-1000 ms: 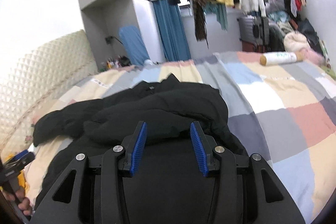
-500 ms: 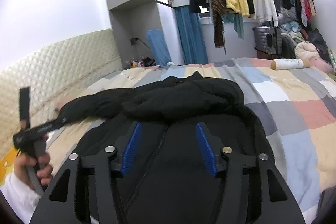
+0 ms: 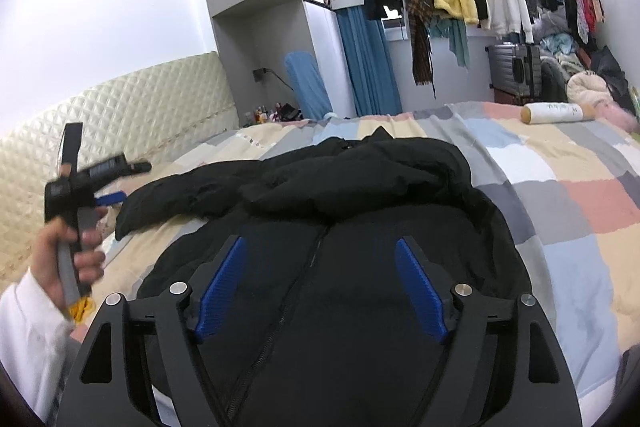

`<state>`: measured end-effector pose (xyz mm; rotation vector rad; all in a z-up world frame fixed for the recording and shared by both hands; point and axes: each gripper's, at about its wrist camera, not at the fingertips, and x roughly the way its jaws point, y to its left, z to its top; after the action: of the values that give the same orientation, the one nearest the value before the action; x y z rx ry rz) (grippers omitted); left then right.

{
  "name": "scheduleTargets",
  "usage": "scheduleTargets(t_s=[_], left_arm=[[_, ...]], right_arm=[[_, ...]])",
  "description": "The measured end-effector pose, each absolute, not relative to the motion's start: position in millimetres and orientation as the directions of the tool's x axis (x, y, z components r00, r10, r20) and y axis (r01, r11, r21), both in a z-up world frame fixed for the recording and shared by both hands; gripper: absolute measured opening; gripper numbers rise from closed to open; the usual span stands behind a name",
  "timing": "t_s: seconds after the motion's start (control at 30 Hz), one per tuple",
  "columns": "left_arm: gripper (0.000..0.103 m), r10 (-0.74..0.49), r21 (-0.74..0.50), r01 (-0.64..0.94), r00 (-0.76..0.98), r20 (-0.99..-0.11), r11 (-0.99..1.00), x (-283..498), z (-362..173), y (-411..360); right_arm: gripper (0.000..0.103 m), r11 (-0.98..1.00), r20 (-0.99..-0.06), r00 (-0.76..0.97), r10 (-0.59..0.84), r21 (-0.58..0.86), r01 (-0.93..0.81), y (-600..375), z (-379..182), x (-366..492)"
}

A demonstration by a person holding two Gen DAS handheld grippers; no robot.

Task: Fold large clothes
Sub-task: 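Reach the left gripper to the other sleeve cuff and close on it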

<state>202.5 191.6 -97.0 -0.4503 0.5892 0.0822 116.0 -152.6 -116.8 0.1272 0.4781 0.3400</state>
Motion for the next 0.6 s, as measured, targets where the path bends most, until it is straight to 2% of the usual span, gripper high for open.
scheduleTargets(t_s=[0.13,0.33,0.47,0.6], left_arm=[[0.103,-0.027,-0.439,-0.282,0.816,-0.577,0.853,224,-101,241],[0.103,-0.026,-0.54,-0.417,0.774,-0.633,0.731,235,-140,321],[0.103,-0.023,-0.535,-0.488,0.724,-0.689,0.69,236,-168,358],[0.102,-0.057,-0.62,-0.506,0.746,-0.664,0.599,221,-198,408]], right_arm=[[0.08,0.934,-0.436,0.826,0.356,0.198,-0.297,-149,-119,117],[0.08,0.94,-0.457,0.822,0.341,0.174,-0.294,-141,-122,119],[0.083,0.943,-0.476,0.814,0.333,0.17,-0.286,-134,-123,124],[0.084,0.943,-0.504,0.798,0.331,0.155,-0.294,-125,-126,126]])
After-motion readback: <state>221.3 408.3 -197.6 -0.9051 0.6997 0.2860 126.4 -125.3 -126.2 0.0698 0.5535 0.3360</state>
